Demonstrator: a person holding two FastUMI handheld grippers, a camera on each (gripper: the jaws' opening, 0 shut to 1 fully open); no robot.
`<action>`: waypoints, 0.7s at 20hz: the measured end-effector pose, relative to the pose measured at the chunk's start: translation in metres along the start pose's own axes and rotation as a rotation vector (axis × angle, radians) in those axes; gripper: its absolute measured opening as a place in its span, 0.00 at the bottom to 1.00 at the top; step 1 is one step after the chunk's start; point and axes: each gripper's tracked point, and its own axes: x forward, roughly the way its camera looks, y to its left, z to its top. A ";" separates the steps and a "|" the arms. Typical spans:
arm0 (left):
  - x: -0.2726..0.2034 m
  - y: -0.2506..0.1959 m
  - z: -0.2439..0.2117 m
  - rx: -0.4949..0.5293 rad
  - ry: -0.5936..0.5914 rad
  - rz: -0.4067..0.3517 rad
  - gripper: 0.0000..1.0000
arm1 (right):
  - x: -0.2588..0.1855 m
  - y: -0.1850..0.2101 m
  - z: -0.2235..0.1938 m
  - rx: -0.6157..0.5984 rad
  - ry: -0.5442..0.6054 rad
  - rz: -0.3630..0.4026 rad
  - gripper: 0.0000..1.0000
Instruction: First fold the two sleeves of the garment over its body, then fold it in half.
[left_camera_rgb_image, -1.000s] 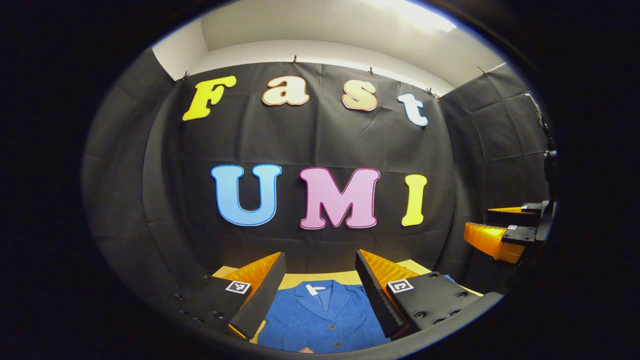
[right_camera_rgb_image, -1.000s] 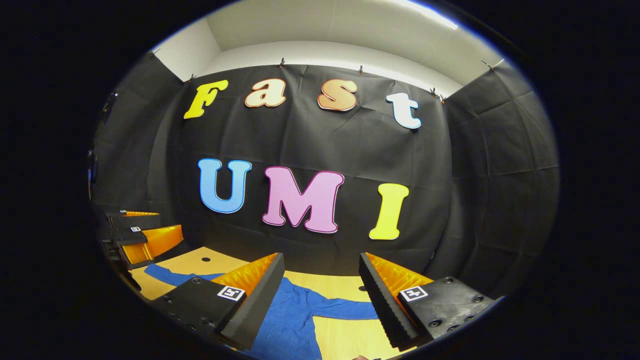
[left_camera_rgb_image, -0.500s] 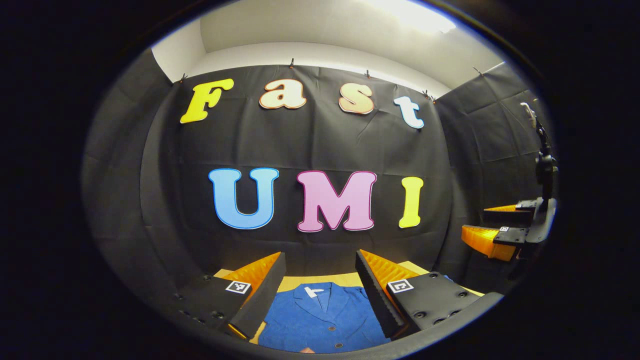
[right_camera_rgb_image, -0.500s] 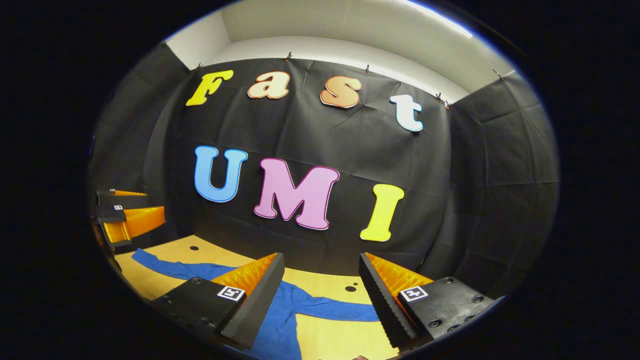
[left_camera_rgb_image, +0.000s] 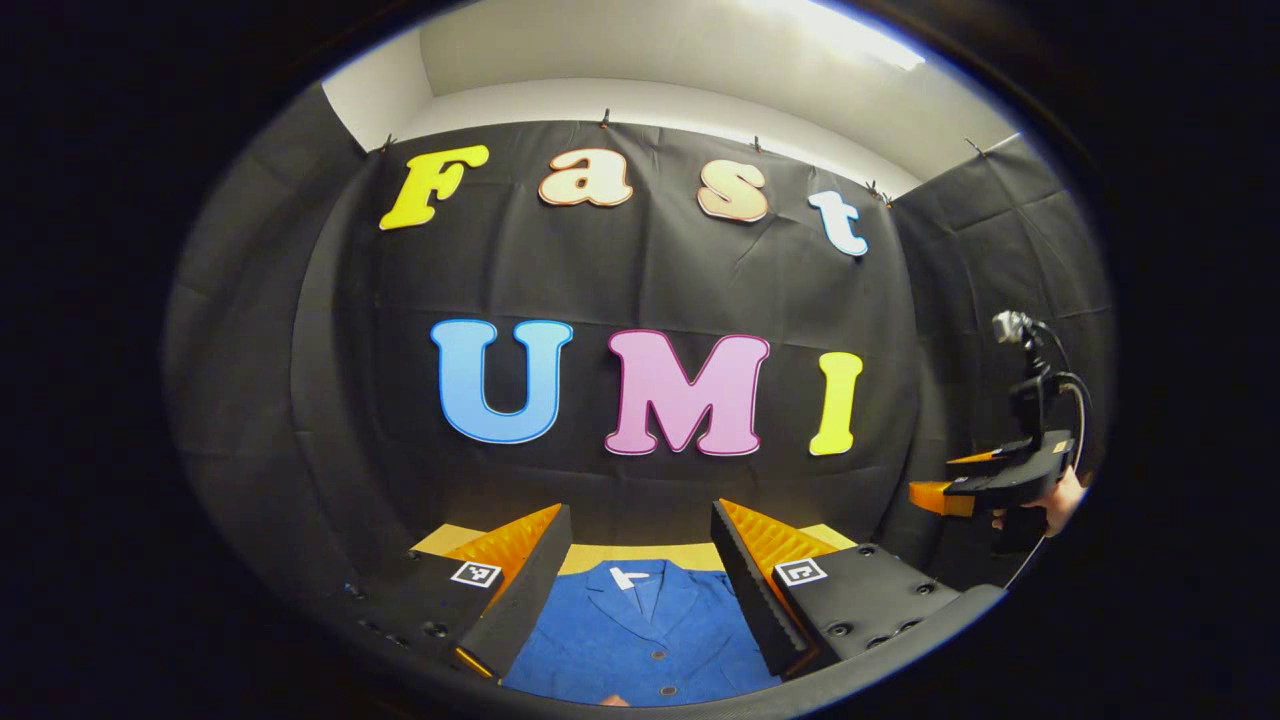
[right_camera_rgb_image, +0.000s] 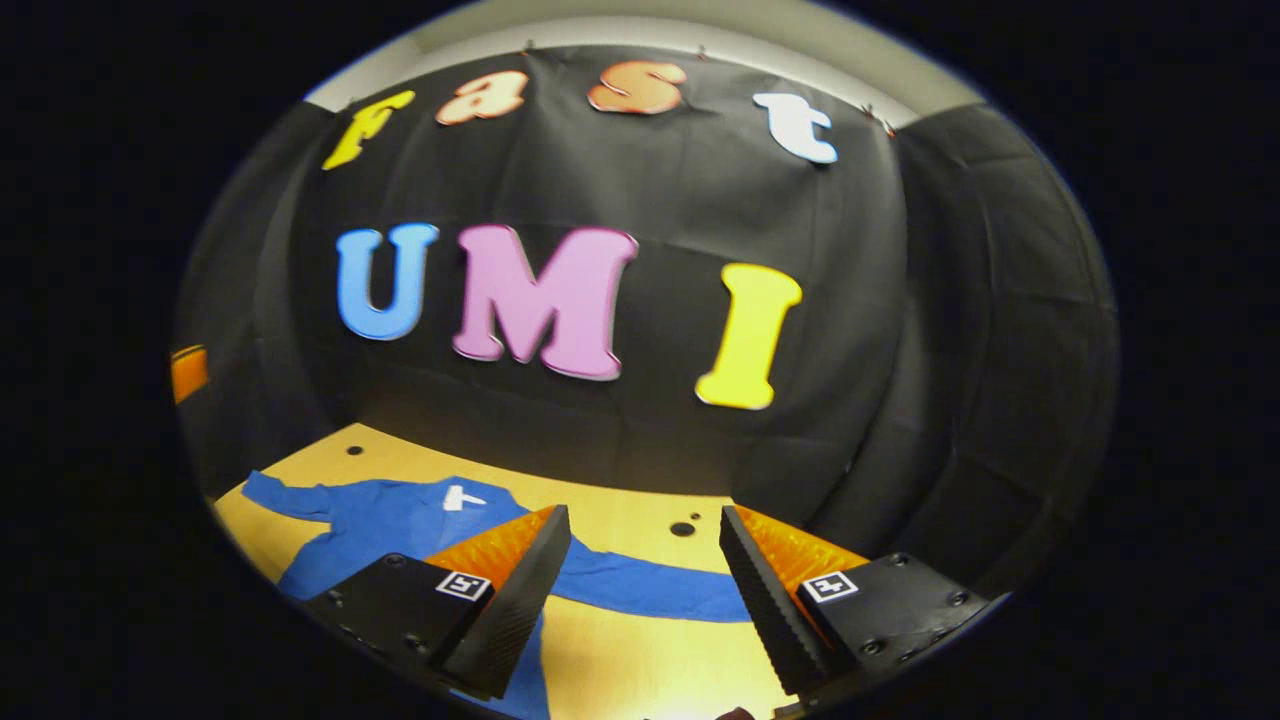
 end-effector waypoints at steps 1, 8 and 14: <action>0.001 0.001 -0.002 -0.002 0.009 0.020 0.81 | 0.028 -0.021 -0.023 0.004 0.053 -0.019 0.96; 0.013 -0.019 -0.019 0.028 0.082 0.133 0.81 | 0.146 -0.114 -0.192 0.052 0.516 -0.058 0.98; 0.028 -0.047 -0.038 0.000 0.176 0.211 0.82 | 0.181 -0.135 -0.301 0.049 0.753 -0.013 0.98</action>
